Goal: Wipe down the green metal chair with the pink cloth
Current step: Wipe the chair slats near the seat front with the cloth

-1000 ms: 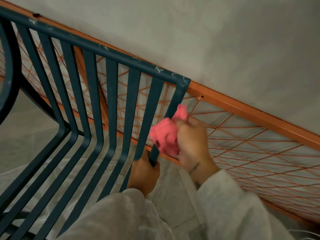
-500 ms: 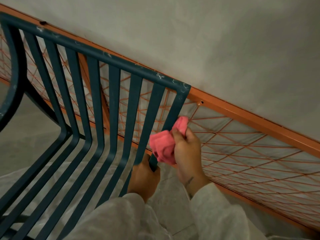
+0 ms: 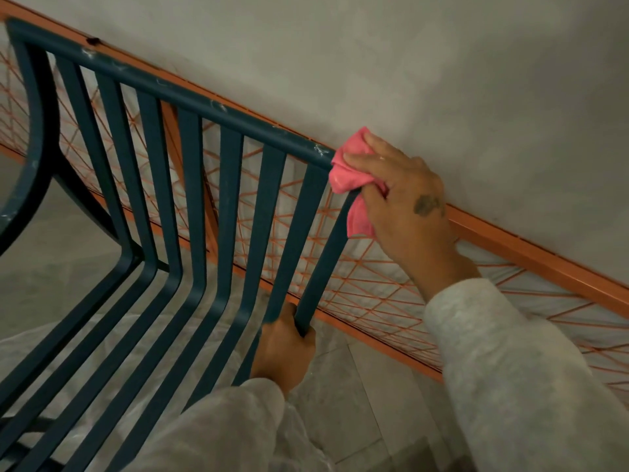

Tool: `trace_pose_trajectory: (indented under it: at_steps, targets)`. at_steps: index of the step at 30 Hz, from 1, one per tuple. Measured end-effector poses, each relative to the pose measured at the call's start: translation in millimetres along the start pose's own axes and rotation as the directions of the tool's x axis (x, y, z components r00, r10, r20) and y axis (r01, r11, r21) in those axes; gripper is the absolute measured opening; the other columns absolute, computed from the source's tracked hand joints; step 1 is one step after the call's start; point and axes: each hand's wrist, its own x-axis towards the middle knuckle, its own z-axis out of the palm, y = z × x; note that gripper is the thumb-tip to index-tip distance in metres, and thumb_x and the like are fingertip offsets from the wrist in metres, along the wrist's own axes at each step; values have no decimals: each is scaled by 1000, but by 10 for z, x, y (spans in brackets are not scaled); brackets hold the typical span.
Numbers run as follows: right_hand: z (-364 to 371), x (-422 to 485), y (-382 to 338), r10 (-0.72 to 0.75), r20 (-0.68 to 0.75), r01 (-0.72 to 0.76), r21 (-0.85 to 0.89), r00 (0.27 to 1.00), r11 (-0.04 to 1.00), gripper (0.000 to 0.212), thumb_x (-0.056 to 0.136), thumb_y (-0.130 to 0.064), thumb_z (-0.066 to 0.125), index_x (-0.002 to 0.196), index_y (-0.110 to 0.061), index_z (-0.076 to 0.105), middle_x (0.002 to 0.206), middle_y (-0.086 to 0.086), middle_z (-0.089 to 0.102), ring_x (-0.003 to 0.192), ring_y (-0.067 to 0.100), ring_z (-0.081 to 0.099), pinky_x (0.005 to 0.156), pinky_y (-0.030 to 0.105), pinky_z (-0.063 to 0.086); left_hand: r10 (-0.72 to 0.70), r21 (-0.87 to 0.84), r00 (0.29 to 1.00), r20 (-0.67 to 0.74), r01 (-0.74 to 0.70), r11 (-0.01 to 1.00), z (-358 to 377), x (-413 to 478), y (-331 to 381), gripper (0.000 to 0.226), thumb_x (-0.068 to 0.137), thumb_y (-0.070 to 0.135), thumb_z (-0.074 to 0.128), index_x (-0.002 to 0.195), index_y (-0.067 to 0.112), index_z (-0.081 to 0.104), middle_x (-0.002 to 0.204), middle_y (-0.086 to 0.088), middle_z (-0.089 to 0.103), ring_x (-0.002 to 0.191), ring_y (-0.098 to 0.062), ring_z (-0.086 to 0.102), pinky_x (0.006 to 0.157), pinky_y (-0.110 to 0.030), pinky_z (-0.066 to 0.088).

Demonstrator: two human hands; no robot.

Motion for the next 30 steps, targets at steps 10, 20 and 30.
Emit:
trace_pose_trajectory:
  at_steps: [10, 20, 30]
  targets:
    - [-83, 115, -105, -11, 41, 13, -50, 999, 999, 30, 92, -10, 60, 114, -26, 72, 134, -3, 60, 108, 9, 54, 108, 33, 35, -7, -2, 1000, 10, 7, 1000, -14, 32, -9, 7, 91, 23, 57, 89, 24, 50, 64, 5, 56, 51, -9, 56, 45, -13, 40]
    - [45, -161, 117, 190, -3, -160, 519, 982, 840, 43, 89, 5, 59, 118, -25, 68, 141, -16, 52, 129, -6, 45, 105, 16, 40, -11, 4, 1000, -11, 11, 1000, 4, -16, -1, 7, 89, 22, 57, 86, 26, 52, 67, 3, 60, 57, -11, 60, 51, -23, 50]
    - [789, -1080, 485, -267, 140, 280, -81, 954, 957, 59, 79, 8, 66, 133, -16, 58, 151, 0, 38, 134, 15, 39, 100, 21, 30, -20, 53, 1000, -23, 21, 998, -47, 0, 59, 4, 86, 20, 54, 87, 16, 53, 72, -5, 61, 63, -22, 61, 60, -40, 56]
